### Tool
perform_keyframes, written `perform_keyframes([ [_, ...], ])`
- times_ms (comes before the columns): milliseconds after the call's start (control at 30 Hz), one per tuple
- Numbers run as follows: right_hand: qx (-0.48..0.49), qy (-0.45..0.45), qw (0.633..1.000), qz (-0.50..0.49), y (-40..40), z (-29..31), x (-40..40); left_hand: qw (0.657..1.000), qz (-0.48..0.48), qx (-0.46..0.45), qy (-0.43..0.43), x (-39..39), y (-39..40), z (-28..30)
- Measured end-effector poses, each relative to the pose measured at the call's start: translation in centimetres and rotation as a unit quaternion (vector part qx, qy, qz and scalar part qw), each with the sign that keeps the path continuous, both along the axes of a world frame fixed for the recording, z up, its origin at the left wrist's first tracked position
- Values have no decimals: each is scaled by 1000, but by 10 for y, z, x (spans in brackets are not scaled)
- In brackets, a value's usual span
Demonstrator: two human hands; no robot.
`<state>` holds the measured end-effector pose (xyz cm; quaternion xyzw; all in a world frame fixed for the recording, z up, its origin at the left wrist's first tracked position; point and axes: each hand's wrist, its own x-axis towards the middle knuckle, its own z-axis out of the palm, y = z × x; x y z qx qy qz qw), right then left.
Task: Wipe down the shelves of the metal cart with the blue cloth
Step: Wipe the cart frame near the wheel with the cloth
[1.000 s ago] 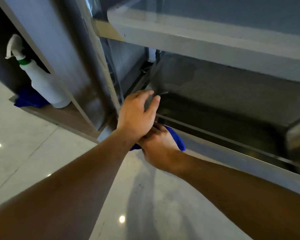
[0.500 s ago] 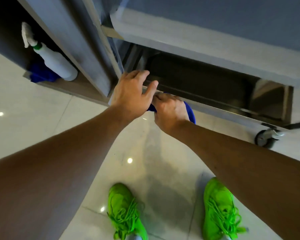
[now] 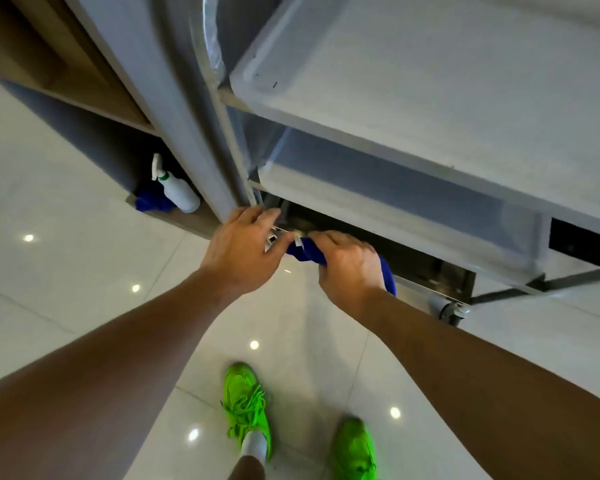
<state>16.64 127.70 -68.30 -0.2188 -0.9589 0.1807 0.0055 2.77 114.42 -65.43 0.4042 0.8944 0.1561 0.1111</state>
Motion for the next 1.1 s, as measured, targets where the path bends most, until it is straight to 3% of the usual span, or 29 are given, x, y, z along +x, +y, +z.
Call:
perform_keyframes([
  [333, -1, 41, 999, 19, -16, 184, 23, 994, 69, 39, 69, 32, -39, 196],
  [567, 29, 176, 982, 54, -31, 315, -5, 981, 113, 71, 142, 12, -72, 314],
  [900, 78, 318, 943, 52, -58, 443, -103, 953, 167, 95, 233, -89, -99, 421],
  [1100, 101, 360, 925, 66, -80, 505, -178, 944, 165, 121, 258, -158, -114, 463],
])
